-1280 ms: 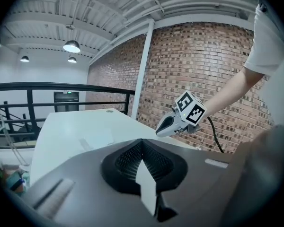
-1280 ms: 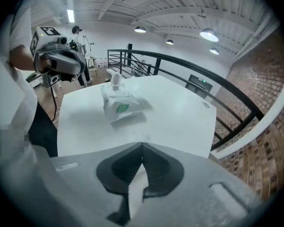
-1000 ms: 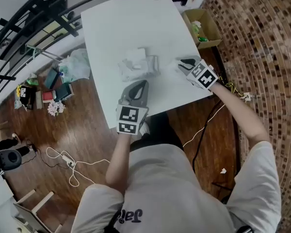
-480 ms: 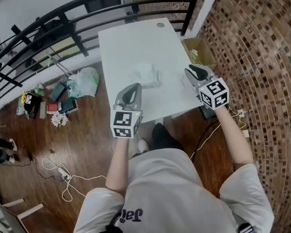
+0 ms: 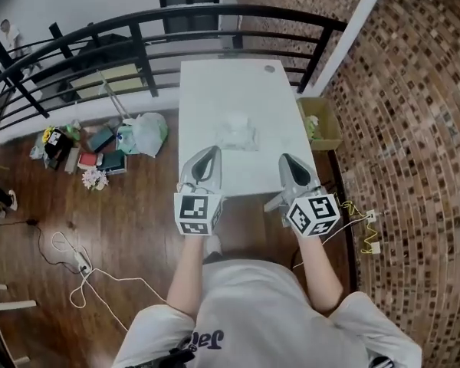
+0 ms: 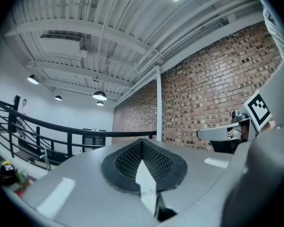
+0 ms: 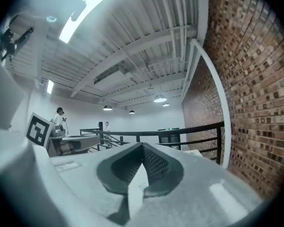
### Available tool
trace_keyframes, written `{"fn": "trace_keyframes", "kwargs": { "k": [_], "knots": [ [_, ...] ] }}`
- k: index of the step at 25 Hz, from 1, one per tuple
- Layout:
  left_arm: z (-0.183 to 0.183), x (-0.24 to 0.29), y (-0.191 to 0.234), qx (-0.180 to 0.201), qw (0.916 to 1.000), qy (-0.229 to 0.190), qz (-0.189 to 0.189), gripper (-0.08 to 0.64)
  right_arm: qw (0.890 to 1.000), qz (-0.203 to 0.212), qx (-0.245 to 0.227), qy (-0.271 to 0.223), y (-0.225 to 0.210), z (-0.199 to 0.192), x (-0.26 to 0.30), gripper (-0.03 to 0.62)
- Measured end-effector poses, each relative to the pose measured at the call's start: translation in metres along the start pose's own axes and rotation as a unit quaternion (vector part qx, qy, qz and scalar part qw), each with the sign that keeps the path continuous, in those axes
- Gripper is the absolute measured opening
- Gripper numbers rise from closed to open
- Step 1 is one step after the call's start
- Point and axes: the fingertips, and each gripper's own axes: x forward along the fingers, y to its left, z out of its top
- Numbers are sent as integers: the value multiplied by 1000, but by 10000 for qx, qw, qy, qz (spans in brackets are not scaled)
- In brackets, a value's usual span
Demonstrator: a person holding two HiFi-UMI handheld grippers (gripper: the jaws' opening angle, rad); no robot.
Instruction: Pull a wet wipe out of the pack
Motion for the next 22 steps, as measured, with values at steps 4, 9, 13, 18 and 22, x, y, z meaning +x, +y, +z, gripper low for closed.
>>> {"fn": "trace_keyframes", "kwargs": {
  "k": [4, 9, 13, 18, 22],
  "knots": [
    [-10, -42, -46, 237, 9994, -27, 240, 17, 9982, 506, -287, -138, 33, 2, -37, -8],
    [-24, -112, -131, 188, 9985, 94, 512, 17, 9938, 904, -640, -40, 54, -15, -123, -8],
    [-24, -149, -177, 166, 9978, 283, 580, 17, 9938, 1109, -99, 2, 64, -21, -172, -8],
    [6, -188, -208, 310, 9976, 158, 603, 17, 9925, 1220, 54, -34, 95, -7, -216, -8],
    [26, -206, -216, 415, 9972, -40, 628, 17, 9932, 1146, -148, -165, 113, 12, -234, -8]
  ]
}}
